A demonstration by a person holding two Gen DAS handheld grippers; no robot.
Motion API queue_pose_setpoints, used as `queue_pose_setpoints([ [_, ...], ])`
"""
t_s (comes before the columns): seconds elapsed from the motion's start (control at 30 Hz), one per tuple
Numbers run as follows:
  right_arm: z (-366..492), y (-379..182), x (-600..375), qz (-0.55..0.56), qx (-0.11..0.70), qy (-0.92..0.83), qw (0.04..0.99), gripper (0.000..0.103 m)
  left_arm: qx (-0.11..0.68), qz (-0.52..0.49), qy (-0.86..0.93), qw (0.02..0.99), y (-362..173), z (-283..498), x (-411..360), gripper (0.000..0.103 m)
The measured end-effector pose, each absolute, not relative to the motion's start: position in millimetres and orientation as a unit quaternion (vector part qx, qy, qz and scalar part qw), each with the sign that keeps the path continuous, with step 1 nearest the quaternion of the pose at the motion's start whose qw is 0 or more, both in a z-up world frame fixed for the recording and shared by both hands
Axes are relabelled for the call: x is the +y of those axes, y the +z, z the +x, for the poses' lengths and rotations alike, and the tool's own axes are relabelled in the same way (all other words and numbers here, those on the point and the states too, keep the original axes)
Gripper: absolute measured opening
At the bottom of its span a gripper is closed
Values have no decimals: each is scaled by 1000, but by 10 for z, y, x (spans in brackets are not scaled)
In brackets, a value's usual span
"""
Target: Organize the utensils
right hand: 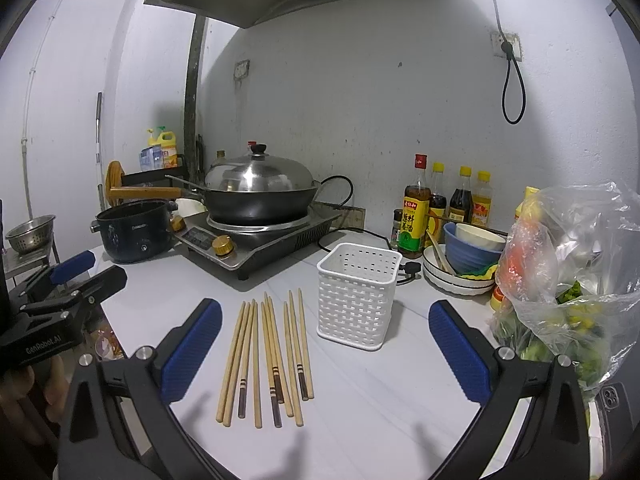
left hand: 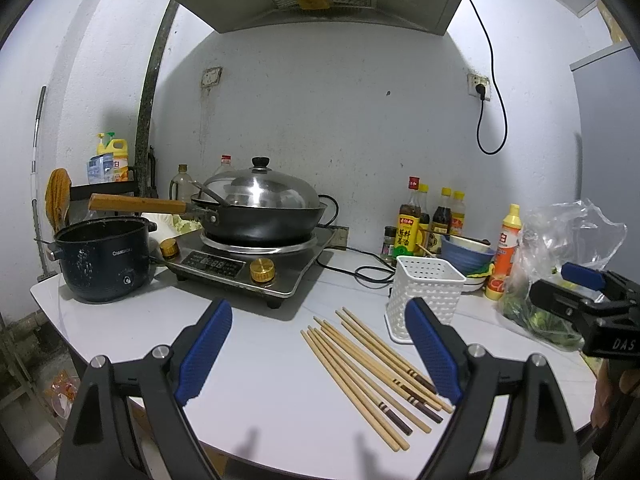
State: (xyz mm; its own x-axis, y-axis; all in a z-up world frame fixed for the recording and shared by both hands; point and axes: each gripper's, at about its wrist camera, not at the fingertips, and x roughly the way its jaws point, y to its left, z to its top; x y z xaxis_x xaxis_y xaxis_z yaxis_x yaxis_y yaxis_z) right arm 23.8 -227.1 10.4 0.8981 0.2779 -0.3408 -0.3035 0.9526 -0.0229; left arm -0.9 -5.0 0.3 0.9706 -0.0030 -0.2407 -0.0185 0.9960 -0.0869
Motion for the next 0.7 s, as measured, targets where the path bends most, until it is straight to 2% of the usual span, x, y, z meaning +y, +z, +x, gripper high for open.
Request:
queue_pose_setpoints([
  [0.27,352,71,-2307,-44,177,131,974,103,131,-42,-3,990,-49,113,-77,88],
  [0.53,567,-122,-2257,-116,155,82,978,103,150,-42,-2,988,-211,325,-7,88],
  [0.7,882,-294,-2345,-71,223,116,965,103,176,-48,-14,983,-378,494,58,88],
])
